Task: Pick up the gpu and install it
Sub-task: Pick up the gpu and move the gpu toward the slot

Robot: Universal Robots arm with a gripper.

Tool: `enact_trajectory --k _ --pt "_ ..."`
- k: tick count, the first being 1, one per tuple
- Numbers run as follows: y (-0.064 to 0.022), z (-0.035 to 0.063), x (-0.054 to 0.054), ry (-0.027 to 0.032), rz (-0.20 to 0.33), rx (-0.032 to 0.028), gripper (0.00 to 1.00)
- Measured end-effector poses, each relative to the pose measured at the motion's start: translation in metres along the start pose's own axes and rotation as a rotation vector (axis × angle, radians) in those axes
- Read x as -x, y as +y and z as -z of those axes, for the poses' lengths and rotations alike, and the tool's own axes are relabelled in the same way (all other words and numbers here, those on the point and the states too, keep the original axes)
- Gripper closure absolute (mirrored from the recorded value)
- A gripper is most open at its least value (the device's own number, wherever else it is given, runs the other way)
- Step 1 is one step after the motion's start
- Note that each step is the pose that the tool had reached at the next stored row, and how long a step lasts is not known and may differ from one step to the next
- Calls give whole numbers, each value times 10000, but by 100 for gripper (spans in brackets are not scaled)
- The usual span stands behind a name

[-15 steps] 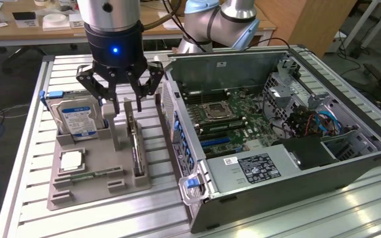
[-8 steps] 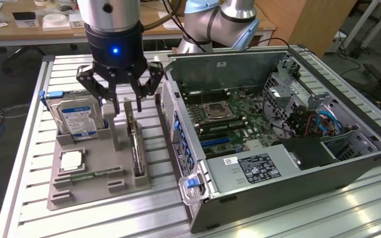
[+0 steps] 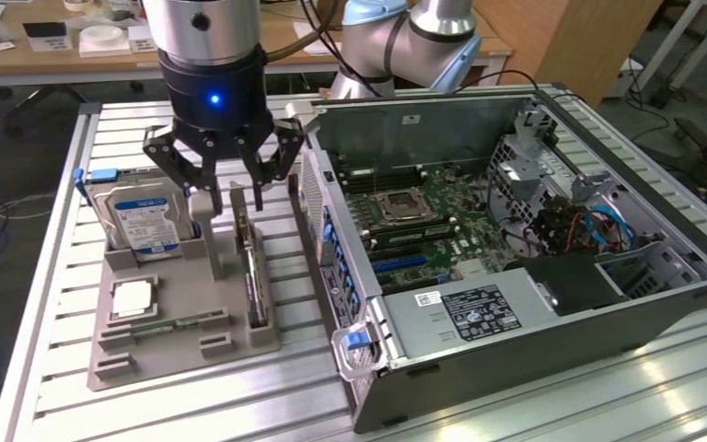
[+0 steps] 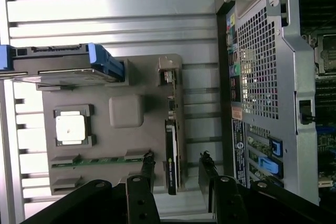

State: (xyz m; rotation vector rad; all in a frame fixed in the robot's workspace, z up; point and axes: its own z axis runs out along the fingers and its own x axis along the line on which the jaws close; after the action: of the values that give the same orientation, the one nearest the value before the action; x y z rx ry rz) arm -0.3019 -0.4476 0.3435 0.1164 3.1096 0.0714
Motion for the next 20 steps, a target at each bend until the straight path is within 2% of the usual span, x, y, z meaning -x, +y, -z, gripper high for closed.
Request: enact_trajectory --k 20 --pt "-3 -72 -2 1 0 -1 53"
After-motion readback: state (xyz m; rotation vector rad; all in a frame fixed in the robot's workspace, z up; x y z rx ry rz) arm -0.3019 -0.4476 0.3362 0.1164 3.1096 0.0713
